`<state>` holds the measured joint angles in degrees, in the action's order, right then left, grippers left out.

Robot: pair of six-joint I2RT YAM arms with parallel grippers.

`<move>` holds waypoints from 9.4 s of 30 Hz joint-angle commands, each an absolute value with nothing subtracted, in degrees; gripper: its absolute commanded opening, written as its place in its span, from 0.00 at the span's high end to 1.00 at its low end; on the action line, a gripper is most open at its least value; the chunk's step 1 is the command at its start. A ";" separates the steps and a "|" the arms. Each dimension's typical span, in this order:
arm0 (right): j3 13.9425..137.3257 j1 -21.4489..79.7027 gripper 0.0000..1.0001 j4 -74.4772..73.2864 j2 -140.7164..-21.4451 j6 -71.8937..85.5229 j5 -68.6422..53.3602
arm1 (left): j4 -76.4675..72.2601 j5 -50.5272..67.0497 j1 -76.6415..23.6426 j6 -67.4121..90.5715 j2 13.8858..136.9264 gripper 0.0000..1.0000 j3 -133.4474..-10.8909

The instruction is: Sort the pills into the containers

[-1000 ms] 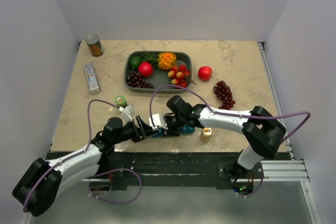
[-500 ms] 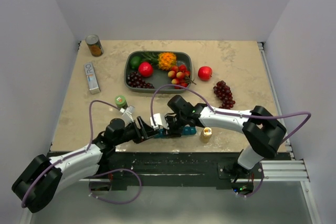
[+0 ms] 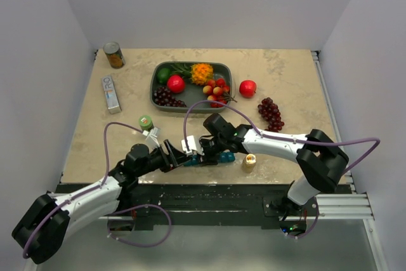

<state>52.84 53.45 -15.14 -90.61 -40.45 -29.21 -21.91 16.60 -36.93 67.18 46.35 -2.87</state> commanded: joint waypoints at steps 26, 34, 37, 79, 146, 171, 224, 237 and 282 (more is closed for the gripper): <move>54.75 51.51 0.63 -11.95 -88.77 -38.94 -32.25 | -24.79 15.38 -37.88 66.71 49.48 1.00 3.95; 54.93 46.94 0.47 -11.25 -87.45 -37.45 -31.65 | -23.99 15.38 -37.79 65.39 49.57 1.00 4.31; 54.84 45.71 0.40 -10.28 -86.84 -36.57 -30.59 | -24.26 15.38 -37.79 65.30 50.18 1.00 4.22; 59.41 27.78 0.05 -21.09 -74.45 -36.91 -36.30 | -17.97 10.74 -34.54 56.87 64.70 0.30 -9.84; 61.08 38.93 0.50 -32.35 -87.35 -41.31 -32.70 | -14.85 13.45 -35.68 47.02 63.37 0.85 -10.73; 64.15 44.12 0.80 -32.07 -94.75 -39.46 -28.20 | -17.85 15.21 -35.42 50.19 62.06 0.85 -9.58; 53.44 2.81 0.01 -25.66 -63.54 -30.67 -45.26 | -18.29 6.06 -70.57 -13.97 106.43 0.18 -63.28; 53.26 2.46 0.01 -25.75 -63.81 -30.76 -45.62 | -16.52 6.24 -71.10 -5.56 104.60 0.95 -61.97; 53.17 28.56 0.09 -19.95 -71.54 -22.15 -58.80 | -22.23 -24.70 -63.46 48.51 64.77 1.00 -41.31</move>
